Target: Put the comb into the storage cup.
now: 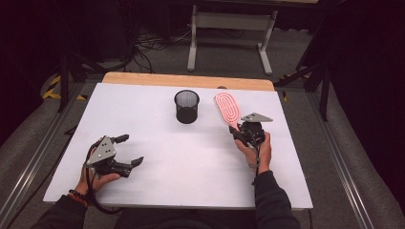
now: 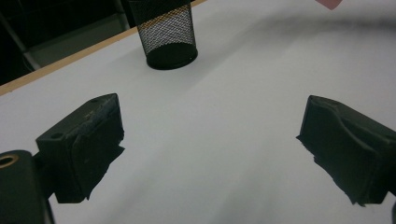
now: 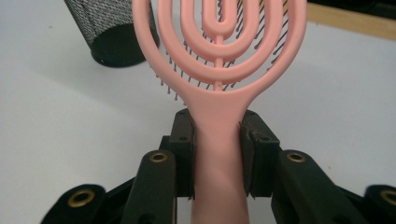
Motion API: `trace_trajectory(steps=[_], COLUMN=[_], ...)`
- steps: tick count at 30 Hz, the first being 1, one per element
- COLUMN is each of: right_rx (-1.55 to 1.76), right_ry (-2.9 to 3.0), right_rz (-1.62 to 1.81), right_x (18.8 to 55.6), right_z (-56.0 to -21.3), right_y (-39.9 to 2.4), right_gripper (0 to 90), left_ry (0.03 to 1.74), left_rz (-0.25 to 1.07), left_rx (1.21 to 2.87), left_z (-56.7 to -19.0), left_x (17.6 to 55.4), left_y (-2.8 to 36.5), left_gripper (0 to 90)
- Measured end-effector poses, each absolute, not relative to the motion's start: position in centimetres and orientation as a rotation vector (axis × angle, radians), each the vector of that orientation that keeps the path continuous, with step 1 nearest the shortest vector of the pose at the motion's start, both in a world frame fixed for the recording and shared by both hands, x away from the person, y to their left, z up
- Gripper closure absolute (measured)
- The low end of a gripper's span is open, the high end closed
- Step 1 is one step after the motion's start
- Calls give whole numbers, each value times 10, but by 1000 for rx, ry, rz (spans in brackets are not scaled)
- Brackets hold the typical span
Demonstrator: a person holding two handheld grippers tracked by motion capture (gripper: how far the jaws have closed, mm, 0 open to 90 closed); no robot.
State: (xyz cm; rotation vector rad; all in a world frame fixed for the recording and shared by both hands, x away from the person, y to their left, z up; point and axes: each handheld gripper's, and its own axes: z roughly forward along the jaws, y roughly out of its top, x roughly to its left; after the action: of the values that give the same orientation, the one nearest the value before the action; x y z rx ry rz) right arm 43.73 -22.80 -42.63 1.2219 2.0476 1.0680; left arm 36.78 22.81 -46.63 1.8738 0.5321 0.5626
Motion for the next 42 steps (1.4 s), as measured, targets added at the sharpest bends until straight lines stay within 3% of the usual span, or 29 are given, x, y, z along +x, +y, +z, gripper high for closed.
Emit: trace_trajectory(steps=[14,25,42], right_rx=[961,809,654], right_ry=[1959,1988,1995], right_rz=[1202,1247,1245], right_x=[393,371,353], right_z=[-411,-417,-428], right_y=[-202,-173,-138], right_gripper=[694,694,694], left_ry=[540,428,437], left_rz=[454,343,178], left_rx=[1813,1776,1701], left_z=[-435,-406,-403], left_x=[382,391,405], left_y=[198,138,97], left_gripper=[86,87,112])
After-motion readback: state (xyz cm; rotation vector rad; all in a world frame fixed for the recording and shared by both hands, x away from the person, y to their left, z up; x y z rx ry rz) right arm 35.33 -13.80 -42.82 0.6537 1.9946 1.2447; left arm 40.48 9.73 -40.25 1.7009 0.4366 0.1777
